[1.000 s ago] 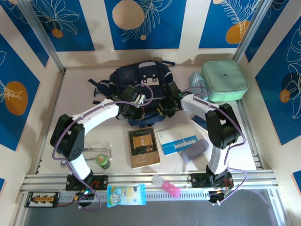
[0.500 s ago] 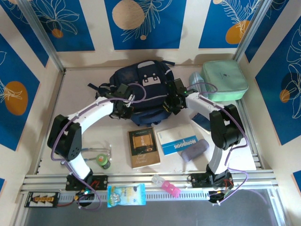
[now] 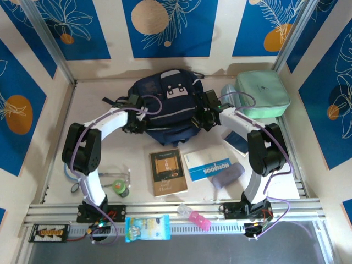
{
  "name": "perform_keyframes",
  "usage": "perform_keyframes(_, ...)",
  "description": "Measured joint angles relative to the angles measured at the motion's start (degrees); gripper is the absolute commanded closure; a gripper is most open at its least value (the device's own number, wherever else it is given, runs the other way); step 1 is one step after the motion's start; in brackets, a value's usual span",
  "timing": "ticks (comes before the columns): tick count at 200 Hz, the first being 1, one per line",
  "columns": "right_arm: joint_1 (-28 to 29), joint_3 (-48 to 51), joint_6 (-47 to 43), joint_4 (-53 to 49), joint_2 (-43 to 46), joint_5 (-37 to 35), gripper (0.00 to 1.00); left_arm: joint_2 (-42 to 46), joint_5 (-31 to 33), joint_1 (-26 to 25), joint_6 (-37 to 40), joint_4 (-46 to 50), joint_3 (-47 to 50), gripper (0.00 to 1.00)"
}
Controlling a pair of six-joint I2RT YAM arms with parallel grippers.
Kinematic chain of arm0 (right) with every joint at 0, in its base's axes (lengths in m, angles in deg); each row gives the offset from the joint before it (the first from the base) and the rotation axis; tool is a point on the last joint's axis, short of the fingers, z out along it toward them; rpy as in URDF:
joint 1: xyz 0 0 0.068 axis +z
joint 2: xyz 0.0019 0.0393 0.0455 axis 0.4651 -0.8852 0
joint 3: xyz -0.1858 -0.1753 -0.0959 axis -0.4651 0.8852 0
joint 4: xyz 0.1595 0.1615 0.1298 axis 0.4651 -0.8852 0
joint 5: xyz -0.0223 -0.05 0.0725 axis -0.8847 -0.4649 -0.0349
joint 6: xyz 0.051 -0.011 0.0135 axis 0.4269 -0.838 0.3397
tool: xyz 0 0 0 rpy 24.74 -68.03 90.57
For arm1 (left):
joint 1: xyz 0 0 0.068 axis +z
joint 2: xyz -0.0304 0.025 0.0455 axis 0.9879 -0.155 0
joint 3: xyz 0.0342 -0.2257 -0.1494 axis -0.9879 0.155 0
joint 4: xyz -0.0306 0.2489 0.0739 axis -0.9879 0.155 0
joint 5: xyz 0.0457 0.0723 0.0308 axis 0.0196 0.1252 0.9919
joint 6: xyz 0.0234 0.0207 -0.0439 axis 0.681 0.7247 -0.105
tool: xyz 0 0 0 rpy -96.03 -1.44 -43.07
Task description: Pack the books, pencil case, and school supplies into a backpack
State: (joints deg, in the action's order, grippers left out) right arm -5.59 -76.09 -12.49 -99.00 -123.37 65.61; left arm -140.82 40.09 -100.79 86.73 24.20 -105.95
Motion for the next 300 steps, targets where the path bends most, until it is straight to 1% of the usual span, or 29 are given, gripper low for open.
perform_keyframes(26, -0.81, 0.00, -1.62, 0.22, -0.02, 0.02, 0.91, -1.18, -0.46, 1.49, 3.65, -0.74, -1.88, 1.00)
perform_keyframes(82, -1.29, 0.00, -3.69, 0.59, -0.22, 0.26, 0.91, -8.20, -0.44, 4.55, 9.79, 1.42, -11.15, 1.00)
perform_keyframes(99, -1.38, -0.28, -4.26, 0.66, -0.57, 0.94, 0.90, -9.70, -0.50, 5.05, 10.21, 2.60, -13.55, 1.00)
perform_keyframes(132, -1.07, -1.70, -5.18, 3.39, -3.30, 4.46, 0.89, -11.89, -1.01, 5.86, 9.70, 3.76, -17.49, 1.00)
perform_keyframes(144, -0.66, -2.23, -5.14, 4.39, -4.57, 5.99, 0.86, -11.96, -0.94, 6.21, 8.94, 3.65, -17.68, 0.90)
perform_keyframes(152, -0.22, -2.60, -5.11, 4.98, -5.35, 6.88, 0.85, -11.96, -0.74, 6.38, 8.24, 3.67, -17.73, 0.76)
perform_keyframes(156, 0.07, -2.84, -5.03, 5.33, -5.77, 7.30, 0.84, -11.96, -0.55, 6.51, 8.09, 3.65, -17.75, 0.71)
perform_keyframes(168, 1.20, -3.85, -4.68, 5.99, -7.02, 8.31, 0.81, -11.91, 0.50, 6.86, 5.75, 3.74, -17.79, 0.64)
perform_keyframes(180, 2.40, -4.59, -4.26, 6.75, -7.93, 9.11, 0.76, -11.56, 1.64, 7.50, 3.43, 4.02, -17.81, 0.57)
perform_keyframes(185, 2.78, -4.74, -3.85, 6.95, -8.09, 9.35, 0.73, -11.26, 2.12, 7.87, 2.67, 4.28, -17.79, 0.54)
perform_keyframes(197, 3.56, -4.83, -3.30, 7.56, -8.17, 9.81, 0.61, -9.70, 2.71, 8.57, 0.70, 4.63, -17.05, 0.46)
perform_keyframes(210, 4.17, -4.81, -3.56, 7.98, -7.76, 9.90, 0.49, -6.43, 3.06, 9.11, -1.99, 5.11, -15.10, 0.42)
perform_keyframes(217, 4.24, -4.59, -3.82, 8.00, -7.04, 9.84, 0.45, -4.24, 3.04, 9.16, -3.39, 5.33, -13.97, 0.40)
perform_keyframes(229, 4.13, -3.58, -4.94, 7.78, -4.83, 9.27, 0.42, -0.04, 2.60, 9.16, -5.84, 5.40, -11.91, 0.31)
perform_keyframes(251, 4.11, -0.39, -8.44, 7.06, 2.86, 7.89, 0.39, 9.14, -1.29, 9.14, -10.73, 4.26, -6.32, 0.23)
perform_keyframes(267, 4.28, 2.29, -12.44, 6.47, 9.79, 6.84, 0.38, 16.92, -6.40, 9.03, -15.39, 0.52, 1.55, 0.17)
perform_keyframes(283, 5.16, 4.28, -15.76, 5.05, 14.62, 6.01, 0.38, 23.23, -11.23, 8.59, -20.39, -2.27, 9.51, 0.11)
perform_keyframes(296, 6.71, 6.60, -18.08, 4.04, 17.55, 5.49, 0.38, 26.58, -14.23, 7.89, -23.82, -3.80, 14.67, 0.00)
perform_keyframes(300, 7.15, 7.37, -18.58, 3.74, 18.12, 5.33, 0.38, 27.52, -15.15, 7.52, -24.68, -4.31, 16.39, 0.00)
